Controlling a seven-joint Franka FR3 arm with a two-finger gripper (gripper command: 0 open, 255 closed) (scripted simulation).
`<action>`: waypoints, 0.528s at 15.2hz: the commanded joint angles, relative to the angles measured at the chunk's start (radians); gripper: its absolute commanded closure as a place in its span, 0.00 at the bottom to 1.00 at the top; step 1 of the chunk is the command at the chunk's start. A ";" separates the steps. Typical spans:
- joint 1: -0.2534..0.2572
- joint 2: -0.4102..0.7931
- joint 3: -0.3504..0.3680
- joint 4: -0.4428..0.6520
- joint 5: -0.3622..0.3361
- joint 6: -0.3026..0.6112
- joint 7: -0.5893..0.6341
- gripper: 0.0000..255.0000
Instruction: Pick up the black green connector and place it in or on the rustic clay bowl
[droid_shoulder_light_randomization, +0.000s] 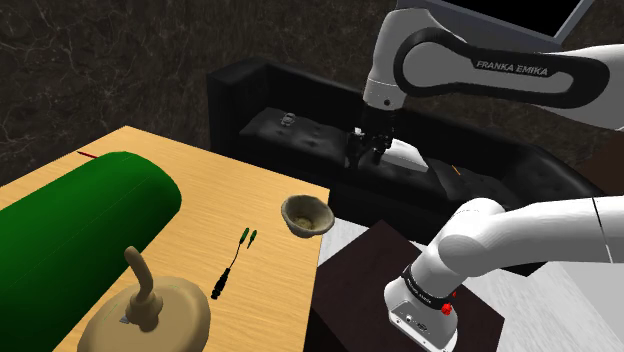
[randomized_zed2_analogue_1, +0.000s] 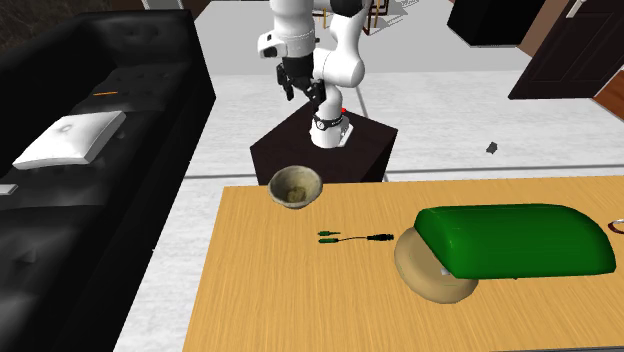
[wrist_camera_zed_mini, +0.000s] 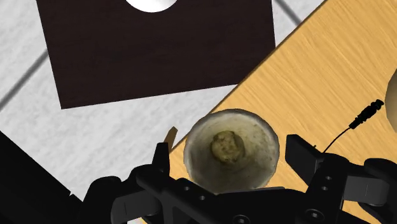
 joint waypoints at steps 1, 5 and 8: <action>0.004 0.020 0.050 -0.021 0.037 0.044 0.083 0.00; 0.006 0.096 0.149 -0.043 0.098 0.150 0.236 0.00; 0.001 0.176 0.225 -0.042 0.132 0.236 0.351 0.00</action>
